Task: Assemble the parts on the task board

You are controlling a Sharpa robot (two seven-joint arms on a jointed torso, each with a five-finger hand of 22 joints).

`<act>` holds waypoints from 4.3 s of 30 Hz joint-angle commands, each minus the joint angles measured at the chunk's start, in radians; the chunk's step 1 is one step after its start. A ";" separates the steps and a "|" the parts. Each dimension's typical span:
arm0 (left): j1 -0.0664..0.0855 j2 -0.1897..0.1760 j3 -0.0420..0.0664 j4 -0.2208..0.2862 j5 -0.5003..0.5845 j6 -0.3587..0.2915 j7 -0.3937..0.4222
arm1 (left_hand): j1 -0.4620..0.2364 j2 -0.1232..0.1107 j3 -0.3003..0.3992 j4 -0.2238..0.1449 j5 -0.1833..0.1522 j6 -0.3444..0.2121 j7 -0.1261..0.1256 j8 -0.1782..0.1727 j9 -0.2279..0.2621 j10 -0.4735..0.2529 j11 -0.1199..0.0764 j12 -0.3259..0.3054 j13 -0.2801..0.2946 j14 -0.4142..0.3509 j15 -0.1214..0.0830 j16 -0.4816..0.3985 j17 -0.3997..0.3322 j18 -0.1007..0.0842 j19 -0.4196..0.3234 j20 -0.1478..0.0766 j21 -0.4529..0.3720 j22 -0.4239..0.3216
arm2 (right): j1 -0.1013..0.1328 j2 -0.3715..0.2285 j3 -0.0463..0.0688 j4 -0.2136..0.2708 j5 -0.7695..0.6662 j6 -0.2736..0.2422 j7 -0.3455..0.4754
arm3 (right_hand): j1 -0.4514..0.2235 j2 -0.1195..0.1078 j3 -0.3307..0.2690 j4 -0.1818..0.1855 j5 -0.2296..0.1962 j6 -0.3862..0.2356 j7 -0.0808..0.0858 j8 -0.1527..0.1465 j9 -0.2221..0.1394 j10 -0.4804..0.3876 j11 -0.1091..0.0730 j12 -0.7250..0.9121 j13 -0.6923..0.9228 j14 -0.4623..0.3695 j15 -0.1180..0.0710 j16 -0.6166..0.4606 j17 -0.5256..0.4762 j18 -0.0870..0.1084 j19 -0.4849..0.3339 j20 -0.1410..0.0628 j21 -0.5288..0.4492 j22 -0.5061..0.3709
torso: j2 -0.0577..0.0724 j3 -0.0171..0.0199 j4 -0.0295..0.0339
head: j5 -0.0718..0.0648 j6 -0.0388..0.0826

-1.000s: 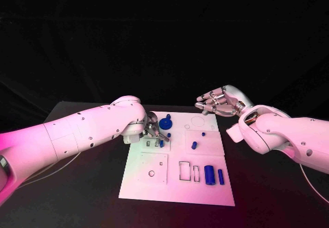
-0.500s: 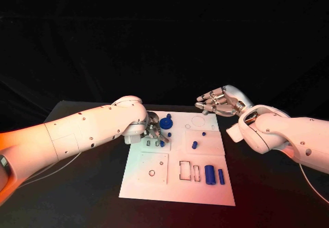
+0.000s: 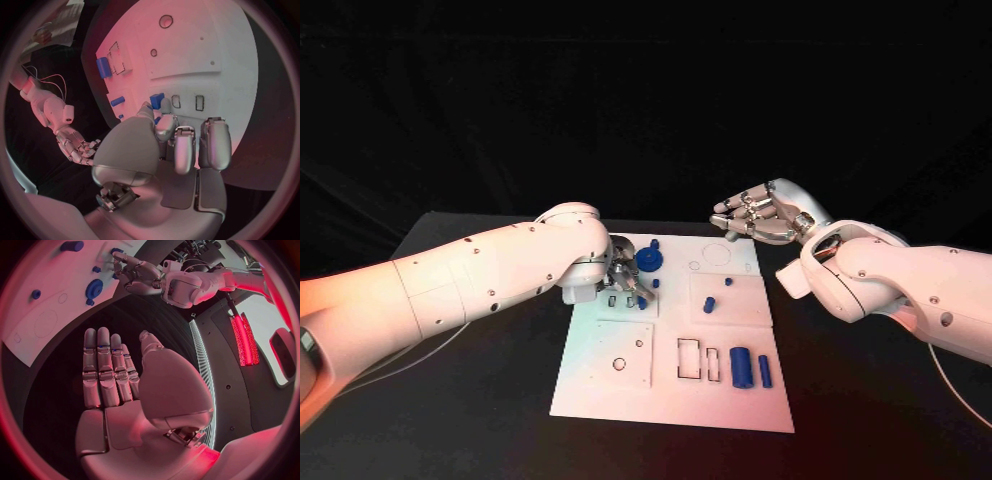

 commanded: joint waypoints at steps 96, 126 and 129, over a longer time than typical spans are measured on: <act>-0.058 -0.123 0.001 0.143 -0.085 -0.193 -0.018 | -0.057 -0.251 0.744 -0.199 -0.003 -0.015 0.003 0.042 0.172 0.044 -0.004 -0.022 0.005 0.090 -0.008 0.005 0.213 -0.023 0.025 0.000 0.026 0.056 | -0.005 -0.002 -0.001 -0.011 0.036 0.007 -0.017 | -0.012 0.006 -0.014 -0.001 0.026 -0.009 0.001 0.004 -0.001 -0.010 0.000 0.011 0.000 -0.004 0.000 -0.007 0.002 0.005 -0.004 0.000 -0.007 -0.006 | 0.001 -0.0003 0.0000 | 0.009 -0.014; -0.057 -0.107 0.001 0.128 -0.075 -0.186 -0.038 | -0.187 -0.261 0.636 -0.107 -0.008 0.027 -0.029 0.050 0.191 0.060 -0.027 -0.002 0.025 0.090 -0.026 0.006 0.213 -0.026 0.035 -0.014 0.030 0.072 | -0.005 -0.003 -0.001 -0.010 0.051 0.012 -0.017 | -0.017 0.008 -0.019 0.001 0.029 -0.009 0.001 0.004 -0.001 -0.011 0.000 0.012 0.000 -0.004 0.001 -0.008 0.003 0.005 -0.003 0.000 -0.008 -0.007 | 0.000 0.0008 -0.0017 | 0.009 -0.017; -0.057 -0.106 0.001 0.125 -0.075 -0.186 -0.040 | -0.190 -0.260 0.620 -0.100 -0.008 0.030 -0.030 0.050 0.192 0.060 -0.028 -0.003 0.024 0.090 -0.027 0.006 0.213 -0.027 0.037 -0.015 0.031 0.074 | -0.005 -0.004 -0.001 -0.010 0.054 0.012 -0.017 | -0.018 0.008 -0.020 0.001 0.029 -0.009 0.001 0.004 -0.001 -0.011 0.000 0.012 0.000 -0.005 0.001 -0.008 0.003 0.005 -0.003 0.000 -0.008 -0.007 | 0.001 0.0009 -0.0011 | 0.007 -0.019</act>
